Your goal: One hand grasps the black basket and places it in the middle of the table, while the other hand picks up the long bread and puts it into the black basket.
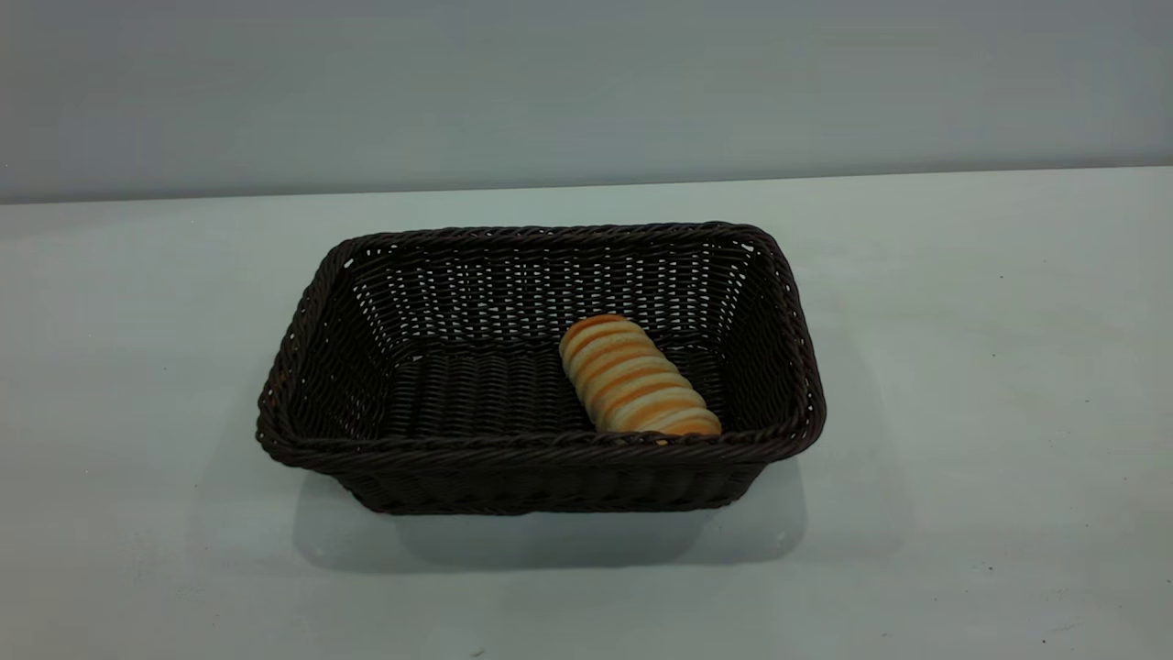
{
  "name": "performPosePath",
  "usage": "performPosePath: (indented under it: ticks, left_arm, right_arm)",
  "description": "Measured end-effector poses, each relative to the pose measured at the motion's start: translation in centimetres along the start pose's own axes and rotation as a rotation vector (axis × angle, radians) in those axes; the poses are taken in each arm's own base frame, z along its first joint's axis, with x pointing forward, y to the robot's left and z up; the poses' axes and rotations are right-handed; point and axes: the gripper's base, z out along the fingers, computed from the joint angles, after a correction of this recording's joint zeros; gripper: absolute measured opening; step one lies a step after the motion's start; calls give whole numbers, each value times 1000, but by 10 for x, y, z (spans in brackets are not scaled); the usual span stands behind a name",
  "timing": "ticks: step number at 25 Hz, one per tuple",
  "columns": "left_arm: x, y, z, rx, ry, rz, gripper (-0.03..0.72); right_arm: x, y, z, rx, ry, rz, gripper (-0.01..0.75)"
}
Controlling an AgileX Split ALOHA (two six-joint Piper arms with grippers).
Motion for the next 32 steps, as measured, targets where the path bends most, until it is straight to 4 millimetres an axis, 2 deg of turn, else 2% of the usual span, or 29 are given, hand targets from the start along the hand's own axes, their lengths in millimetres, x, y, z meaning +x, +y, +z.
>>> performPosePath:
  ticks: [5,12,23,32]
  left_arm:
    - [7,3,-2,-26,52,10,258]
    - [19,5,-12,-40,8,16,258]
    - [67,10,-3,-37,-25,11,258]
    - [84,11,8,-46,68,10,258]
  right_arm:
    - [0,0,0,0,0,0,334]
    - [0,0,0,0,0,0,333]
    - [0,0,0,0,0,0,333]
    - [0,1,0,-7,-1,4,333]
